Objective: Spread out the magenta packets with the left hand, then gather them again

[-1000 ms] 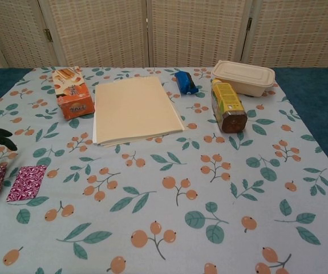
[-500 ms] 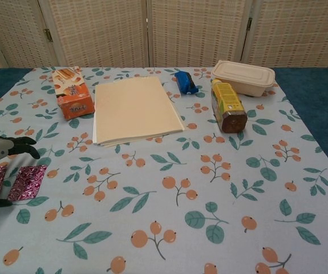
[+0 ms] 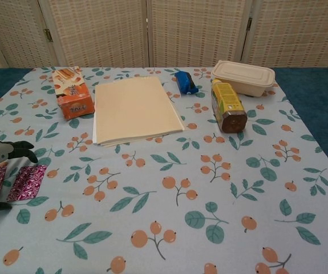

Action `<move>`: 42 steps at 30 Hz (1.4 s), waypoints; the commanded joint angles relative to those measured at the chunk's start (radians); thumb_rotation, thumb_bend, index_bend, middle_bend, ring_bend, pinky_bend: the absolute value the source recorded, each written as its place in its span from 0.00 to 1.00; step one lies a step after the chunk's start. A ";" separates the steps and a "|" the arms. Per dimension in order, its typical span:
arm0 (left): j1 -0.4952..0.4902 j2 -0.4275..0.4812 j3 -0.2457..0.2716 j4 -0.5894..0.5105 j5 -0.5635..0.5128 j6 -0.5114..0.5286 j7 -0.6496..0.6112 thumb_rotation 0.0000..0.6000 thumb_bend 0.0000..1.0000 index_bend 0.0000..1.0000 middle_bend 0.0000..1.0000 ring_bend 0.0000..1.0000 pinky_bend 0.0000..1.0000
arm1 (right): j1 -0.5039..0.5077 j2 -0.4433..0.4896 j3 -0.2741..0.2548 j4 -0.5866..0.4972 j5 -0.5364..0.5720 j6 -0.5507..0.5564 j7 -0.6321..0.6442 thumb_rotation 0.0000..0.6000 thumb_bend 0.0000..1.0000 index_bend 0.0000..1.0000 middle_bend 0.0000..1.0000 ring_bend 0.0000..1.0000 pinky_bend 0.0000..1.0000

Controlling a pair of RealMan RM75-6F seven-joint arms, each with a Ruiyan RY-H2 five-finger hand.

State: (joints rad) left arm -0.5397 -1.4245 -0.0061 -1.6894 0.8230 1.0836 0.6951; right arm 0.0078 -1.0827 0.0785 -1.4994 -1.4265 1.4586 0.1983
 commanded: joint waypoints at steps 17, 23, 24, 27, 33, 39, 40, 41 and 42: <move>-0.024 -0.017 -0.006 0.026 -0.046 -0.010 -0.009 0.96 0.23 0.23 0.00 0.00 0.00 | -0.003 -0.005 -0.001 0.007 0.004 -0.001 0.006 1.00 0.46 0.00 0.00 0.00 0.00; -0.026 -0.022 -0.005 0.028 -0.039 -0.004 -0.017 0.96 0.23 0.28 0.00 0.00 0.00 | -0.006 -0.006 -0.001 0.008 0.005 0.001 0.008 1.00 0.46 0.00 0.00 0.00 0.00; -0.025 -0.023 -0.005 0.028 -0.036 -0.002 -0.019 0.96 0.23 0.28 0.00 0.00 0.00 | -0.007 -0.005 -0.002 0.008 0.005 0.002 0.008 1.00 0.46 0.00 0.00 0.00 0.00; -0.022 -0.024 -0.002 0.028 -0.027 0.006 -0.024 0.96 0.23 0.30 0.00 0.00 0.00 | -0.008 -0.005 -0.002 0.007 0.004 0.004 0.008 1.00 0.46 0.00 0.00 0.00 0.00; -0.014 -0.018 0.006 0.019 -0.005 0.020 -0.036 0.96 0.23 0.31 0.00 0.00 0.00 | -0.009 -0.004 -0.002 0.005 0.003 0.006 0.006 1.00 0.46 0.00 0.00 0.00 0.00; -0.001 0.001 0.009 -0.003 0.024 0.042 -0.054 0.96 0.23 0.31 0.00 0.00 0.00 | -0.008 -0.003 -0.001 0.001 0.002 0.007 0.002 1.00 0.46 0.00 0.00 0.00 0.00; 0.002 0.007 0.010 -0.010 0.032 0.049 -0.057 0.97 0.23 0.31 0.00 0.00 0.00 | -0.008 -0.002 0.000 -0.001 0.001 0.008 0.000 1.00 0.46 0.00 0.00 0.00 0.00; 0.004 0.012 0.011 -0.015 0.039 0.054 -0.058 0.96 0.23 0.31 0.00 0.00 0.00 | -0.008 -0.001 0.000 -0.002 0.001 0.008 0.000 1.00 0.46 0.00 0.00 0.00 0.00; 0.007 0.016 0.013 -0.020 0.045 0.059 -0.058 0.96 0.23 0.31 0.00 0.00 0.00 | -0.008 -0.001 0.000 -0.002 0.001 0.008 -0.001 1.00 0.46 0.00 0.00 0.00 0.00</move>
State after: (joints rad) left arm -0.5362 -1.4124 0.0051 -1.7049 0.8635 1.1379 0.6384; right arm 0.0002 -1.0837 0.0787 -1.5021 -1.4255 1.4662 0.1969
